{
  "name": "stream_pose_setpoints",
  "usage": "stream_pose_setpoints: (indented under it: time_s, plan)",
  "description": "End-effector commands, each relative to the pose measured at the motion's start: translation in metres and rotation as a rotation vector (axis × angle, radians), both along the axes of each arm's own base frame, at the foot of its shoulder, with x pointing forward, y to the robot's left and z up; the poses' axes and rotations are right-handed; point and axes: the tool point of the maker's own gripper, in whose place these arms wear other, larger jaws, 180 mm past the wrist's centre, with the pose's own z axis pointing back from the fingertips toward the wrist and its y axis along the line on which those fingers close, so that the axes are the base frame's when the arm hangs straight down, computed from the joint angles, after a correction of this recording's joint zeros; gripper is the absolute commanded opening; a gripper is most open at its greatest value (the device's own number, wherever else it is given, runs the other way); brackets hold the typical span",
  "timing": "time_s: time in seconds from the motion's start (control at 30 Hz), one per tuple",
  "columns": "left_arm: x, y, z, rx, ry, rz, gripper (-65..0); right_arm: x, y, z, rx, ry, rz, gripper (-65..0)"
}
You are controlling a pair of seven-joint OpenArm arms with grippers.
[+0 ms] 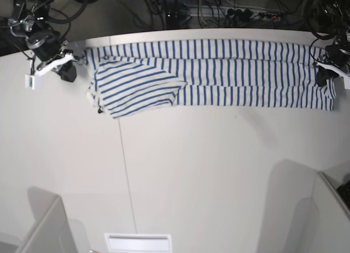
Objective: Fold the T-shirt properly
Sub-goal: 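Grasp the strip's end with the left gripper and carry it toward the right gripper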
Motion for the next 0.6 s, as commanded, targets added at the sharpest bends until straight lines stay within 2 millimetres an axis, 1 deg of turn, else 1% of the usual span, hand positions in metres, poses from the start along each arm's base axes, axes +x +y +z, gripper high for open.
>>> stream_pose_setpoints:
  time_s: [0.0,0.07,0.17,0.3,0.43,0.57]
  plan:
    - [0.007,0.0,0.021,0.042,-0.049,-0.031,-65.0,0.006,-0.001,0.01,-0.008,-0.043,0.008,-65.0]
    - [0.005,-0.015,0.03,0.061,-0.068,-0.067,-65.0,0.005,0.0,0.01,-0.004,-0.044,0.007,-65.0]
    - [0.004,-0.047,0.036,0.061,-0.079,-0.144,-65.0,0.005,0.003,0.009,0.009,-0.045,-0.001,-65.0]
    - [0.0,-0.089,0.032,0.041,-0.065,-0.242,-65.0,0.005,0.004,0.009,0.012,-0.045,-0.002,-65.0]
    - [-0.002,-0.121,0.023,0.088,-0.023,-0.272,-65.0,0.005,0.004,0.009,0.012,-0.045,-0.002,-65.0]
    - [0.0,-0.158,0.014,0.089,-0.011,-0.334,-65.0,0.005,0.004,0.009,0.012,-0.045,-0.002,-65.0]
